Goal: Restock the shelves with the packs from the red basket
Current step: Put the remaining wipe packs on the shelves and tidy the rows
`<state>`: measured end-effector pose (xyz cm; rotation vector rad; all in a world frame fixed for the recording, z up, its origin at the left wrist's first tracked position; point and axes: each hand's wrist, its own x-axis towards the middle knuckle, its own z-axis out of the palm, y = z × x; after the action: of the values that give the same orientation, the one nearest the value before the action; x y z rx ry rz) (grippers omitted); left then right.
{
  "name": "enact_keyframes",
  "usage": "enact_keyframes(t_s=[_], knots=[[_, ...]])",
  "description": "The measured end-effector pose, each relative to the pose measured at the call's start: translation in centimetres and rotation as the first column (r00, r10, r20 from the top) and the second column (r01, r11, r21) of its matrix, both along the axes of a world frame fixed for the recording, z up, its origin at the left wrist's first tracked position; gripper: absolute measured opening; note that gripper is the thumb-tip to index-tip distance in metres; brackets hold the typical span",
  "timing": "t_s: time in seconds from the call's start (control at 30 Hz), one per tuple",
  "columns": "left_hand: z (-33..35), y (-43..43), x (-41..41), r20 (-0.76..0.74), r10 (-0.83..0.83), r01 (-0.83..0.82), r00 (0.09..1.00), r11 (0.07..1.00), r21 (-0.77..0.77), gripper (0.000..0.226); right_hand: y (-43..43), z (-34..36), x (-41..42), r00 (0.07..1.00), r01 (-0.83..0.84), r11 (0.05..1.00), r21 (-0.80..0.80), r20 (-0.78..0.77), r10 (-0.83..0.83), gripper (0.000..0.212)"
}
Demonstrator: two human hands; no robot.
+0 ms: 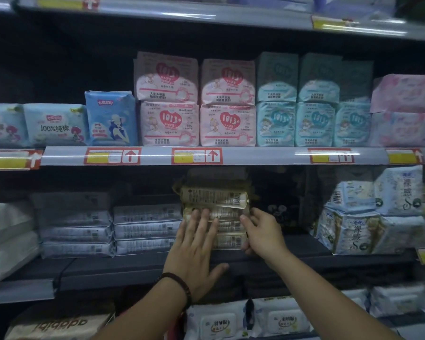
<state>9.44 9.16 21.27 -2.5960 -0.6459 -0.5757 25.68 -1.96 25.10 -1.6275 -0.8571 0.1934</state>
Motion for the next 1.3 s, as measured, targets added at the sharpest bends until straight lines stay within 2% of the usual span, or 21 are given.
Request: enact_keyframes(t_s=[0.23, 0.4, 0.5, 0.6, 0.7, 0.83, 1.0, 1.03, 1.07, 1.1, 1.17, 1.23, 1.3], knots=[[0.6, 0.2, 0.1, -0.073, 0.038, -0.039, 0.997, 0.999, -0.014, 0.098, -0.7, 0.8, -1.0, 1.0, -0.024, 0.998, -0.055, -0.001, 0.024, 0.033], [0.3, -0.6, 0.4, -0.07, -0.009, 0.014, 0.998, 0.998, 0.066, 0.095, -0.4, 1.4, -1.4, 0.996, 0.026, 0.999, -0.035, -0.082, -0.029, 0.048], [0.2, -0.6, 0.6, -0.035, -0.039, 0.042, 0.999, 0.995, 0.093, 0.095, -0.5, 1.5, -1.8, 0.998, -0.004, 1.0, -0.009, -0.058, 0.004, 0.035], [0.8, -0.2, 0.6, 0.034, -0.039, 0.034, 0.999, 0.992, 0.122, 0.099, -0.8, 1.5, -2.1, 1.0, 0.023, 0.997, 0.075, -0.006, -0.023, 0.039], [1.6, 0.2, 0.9, 0.05, -0.035, 0.029, 0.998, 0.993, 0.118, 0.1, -0.5, 1.9, -2.0, 0.999, 0.043, 0.991, 0.129, 0.001, -0.044, 0.03], [1.9, 0.1, 1.2, 0.058, -0.039, 0.033, 0.998, 0.994, 0.1, 0.099, 0.6, 2.6, -0.9, 0.99, 0.114, 0.99, 0.082, -0.097, -0.106, 0.031], [2.3, -0.4, 1.7, 0.034, -0.022, 0.02, 0.999, 0.998, 0.053, 0.097, 1.0, 3.5, 0.2, 0.984, 0.151, 0.988, 0.033, -0.103, -0.147, 0.023], [2.3, -0.4, 1.9, 0.036, -0.021, 0.019, 0.999, 0.999, 0.046, 0.096, 1.0, 3.4, 0.1, 0.983, 0.167, 0.985, 0.031, -0.078, -0.165, 0.023], [2.2, -0.4, 2.1, 0.059, -0.025, 0.022, 0.998, 0.999, 0.043, 0.094, 1.0, 3.1, 0.0, 0.976, 0.219, 0.976, 0.011, 0.02, -0.219, 0.024], [2.1, -0.3, 2.3, 0.099, -0.035, 0.03, 0.994, 0.998, 0.048, 0.092, 1.0, 2.6, -0.2, 0.937, 0.303, 0.953, -0.021, 0.187, -0.294, 0.025], [2.1, -0.1, 2.6, 0.162, -0.017, 0.007, 0.987, 0.998, 0.064, 0.088, 0.8, 1.1, -0.9, 0.769, 0.455, 0.89, -0.036, 0.52, -0.372, 0.036], [2.3, 0.0, 2.7, 0.118, 0.05, -0.053, 0.992, 0.998, 0.028, 0.084, 0.5, -0.7, -1.4, 0.648, 0.473, 0.88, -0.041, 0.692, -0.317, 0.063], [2.6, 0.2, 2.9, 0.033, 0.112, -0.112, 0.993, 0.994, 0.013, 0.08, 0.0, -2.4, -1.5, 0.604, 0.442, 0.894, -0.078, 0.762, -0.232, 0.074]])
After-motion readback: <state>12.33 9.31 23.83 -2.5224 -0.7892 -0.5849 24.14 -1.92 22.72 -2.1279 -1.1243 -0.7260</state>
